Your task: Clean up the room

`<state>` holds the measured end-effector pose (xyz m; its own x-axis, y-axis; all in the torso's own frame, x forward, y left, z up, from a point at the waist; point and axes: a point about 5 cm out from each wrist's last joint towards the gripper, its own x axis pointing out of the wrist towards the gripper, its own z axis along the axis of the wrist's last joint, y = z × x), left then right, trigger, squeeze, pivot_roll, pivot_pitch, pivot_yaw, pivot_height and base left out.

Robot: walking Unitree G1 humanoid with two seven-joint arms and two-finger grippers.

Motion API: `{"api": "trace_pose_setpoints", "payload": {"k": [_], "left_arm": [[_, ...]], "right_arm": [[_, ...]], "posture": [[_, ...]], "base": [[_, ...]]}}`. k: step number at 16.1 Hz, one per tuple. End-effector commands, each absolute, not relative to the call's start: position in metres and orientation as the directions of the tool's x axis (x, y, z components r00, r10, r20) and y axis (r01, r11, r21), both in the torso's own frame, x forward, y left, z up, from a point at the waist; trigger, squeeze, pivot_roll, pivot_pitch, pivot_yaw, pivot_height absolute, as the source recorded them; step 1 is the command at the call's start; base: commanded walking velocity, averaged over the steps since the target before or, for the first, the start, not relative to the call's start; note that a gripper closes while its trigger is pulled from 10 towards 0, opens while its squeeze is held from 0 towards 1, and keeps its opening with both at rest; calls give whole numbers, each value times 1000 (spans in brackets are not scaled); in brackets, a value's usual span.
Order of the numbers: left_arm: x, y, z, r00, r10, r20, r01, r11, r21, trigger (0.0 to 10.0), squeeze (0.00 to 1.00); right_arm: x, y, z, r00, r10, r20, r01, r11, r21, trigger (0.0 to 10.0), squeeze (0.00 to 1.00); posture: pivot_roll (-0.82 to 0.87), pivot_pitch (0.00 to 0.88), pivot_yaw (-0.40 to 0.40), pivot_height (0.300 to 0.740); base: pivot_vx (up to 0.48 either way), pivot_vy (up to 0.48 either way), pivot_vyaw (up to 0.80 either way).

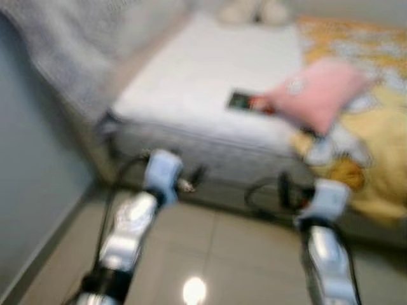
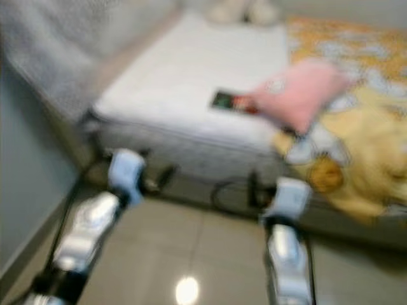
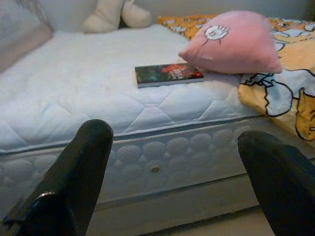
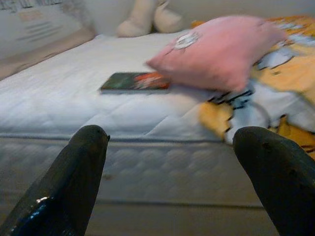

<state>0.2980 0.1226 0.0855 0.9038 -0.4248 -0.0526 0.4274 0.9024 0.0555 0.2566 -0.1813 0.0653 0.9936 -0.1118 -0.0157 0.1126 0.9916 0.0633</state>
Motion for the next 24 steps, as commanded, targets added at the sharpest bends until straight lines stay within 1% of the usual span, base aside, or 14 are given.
{"api": "trace_pose_setpoints", "payload": {"k": [1,5,8,9,10,11,12,14,16,19,20,23,24], "left_arm": [[303,108,98,900,-437,-3,437,899,35,10000,0],[307,111,106,904,-427,25,426,904,45,10000,0],[308,116,105,917,-399,25,399,917,0,10000,0],[309,124,102,939,-345,7,345,936,-70,10000,0],[308,140,93,961,-272,-42,265,956,-127,10000,0],[307,146,89,966,-253,-62,243,961,-134,10000,0],[306,150,87,965,-252,-73,245,965,-92,10000,0],[306,145,89,960,-274,-60,270,960,-67,10000,0],[308,133,93,947,-319,-43,317,948,-42,10000,0],[309,132,93,945,-324,-41,322,946,-38,10000,0],[311,132,94,953,-302,-35,301,953,-45,10000,0],[316,138,96,975,-219,-31,218,975,-49,10000,0],[317,138,96,976,-216,-29,215,975,-49,10000,0]], "right_arm": [[257,-197,65,988,-156,-15,156,987,37,10000,0],[269,-188,72,992,-123,16,123,992,17,10000,0],[273,-183,72,993,-113,19,112,993,22,10000,0],[272,-183,74,992,-120,35,119,992,33,10000,0],[267,-189,73,988,-149,43,147,988,48,10000,0],[264,-192,71,987,-158,34,156,987,44,10000,0],[257,-196,64,987,-162,8,162,986,32,10000,0],[252,-198,59,986,-168,-14,169,985,33,10000,0],[251,-197,60,985,-174,-12,174,984,27,10000,0],[253,-199,62,984,-176,-8,176,984,17,10000,0],[256,-196,64,990,-144,2,144,990,11,10000,0],[265,-196,71,991,-133,18,133,991,9,10000,0],[266,-196,71,991,-132,19,132,991,9,10000,0]], "posture": [[-88,0,37,740],[-58,0,31,740],[-52,0,32,740],[-50,0,33,740],[-52,0,34,740],[-53,0,33,740],[-54,0,33,740],[-57,0,32,740],[-68,0,28,740],[-72,0,21,740],[-74,0,18,740],[-73,0,14,740],[-73,0,14,740]], "base": [[401,0,0],[480,0,0],[480,0,0],[480,0,-450],[480,0,-769],[480,0,-775],[480,0,-769],[480,0,-769],[480,0,-769],[480,0,-769],[480,0,-613],[474,0,0],[461,0,0]]}}
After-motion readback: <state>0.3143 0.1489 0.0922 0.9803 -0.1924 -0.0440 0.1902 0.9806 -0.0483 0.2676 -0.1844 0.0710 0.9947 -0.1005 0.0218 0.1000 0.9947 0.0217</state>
